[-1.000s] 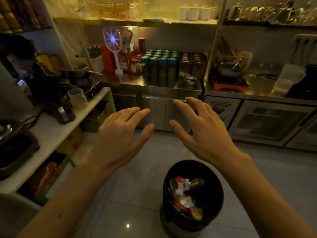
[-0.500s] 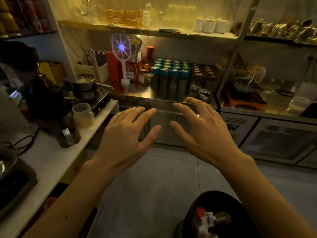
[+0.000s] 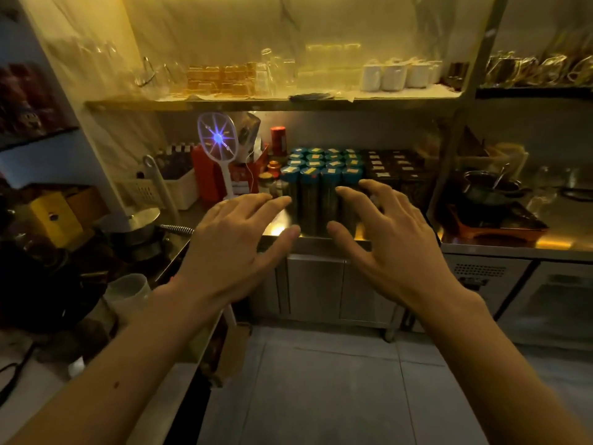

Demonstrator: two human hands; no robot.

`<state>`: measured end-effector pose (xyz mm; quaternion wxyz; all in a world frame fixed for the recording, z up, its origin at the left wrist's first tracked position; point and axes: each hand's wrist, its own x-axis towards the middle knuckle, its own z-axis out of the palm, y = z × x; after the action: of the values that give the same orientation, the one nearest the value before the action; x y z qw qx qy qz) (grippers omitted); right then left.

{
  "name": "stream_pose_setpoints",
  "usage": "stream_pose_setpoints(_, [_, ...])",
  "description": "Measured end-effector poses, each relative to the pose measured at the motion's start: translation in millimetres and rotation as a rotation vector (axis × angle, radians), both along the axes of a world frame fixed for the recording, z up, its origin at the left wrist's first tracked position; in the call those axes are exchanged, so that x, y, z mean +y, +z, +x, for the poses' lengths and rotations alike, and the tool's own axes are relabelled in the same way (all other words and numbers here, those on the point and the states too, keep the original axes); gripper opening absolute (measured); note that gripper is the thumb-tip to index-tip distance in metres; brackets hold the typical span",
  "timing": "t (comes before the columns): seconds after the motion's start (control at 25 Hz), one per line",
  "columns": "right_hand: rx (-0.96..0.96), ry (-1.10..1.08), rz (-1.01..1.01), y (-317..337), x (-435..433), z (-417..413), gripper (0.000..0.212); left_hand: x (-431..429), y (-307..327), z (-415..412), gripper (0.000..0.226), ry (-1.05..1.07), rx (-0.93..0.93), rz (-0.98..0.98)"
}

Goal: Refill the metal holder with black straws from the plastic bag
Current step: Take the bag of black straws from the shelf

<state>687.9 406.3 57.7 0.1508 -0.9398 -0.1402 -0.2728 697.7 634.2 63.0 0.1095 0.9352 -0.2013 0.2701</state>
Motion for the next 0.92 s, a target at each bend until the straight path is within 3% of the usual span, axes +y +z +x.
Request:
stream_pose_setpoints(0.28, [-0.035,-0.105,-0.02,8.4,-7.9,122.2,0.06,-0.9,-9.3,140.6,0.058,-0.065,0.001,-0.028])
stream_pose_setpoints(0.92, [-0.014,-0.204,-0.12,33.3,71.1,432.9,0.056,70.4,-4.6,461.0,0.061,-0.184,0.014,-0.199])
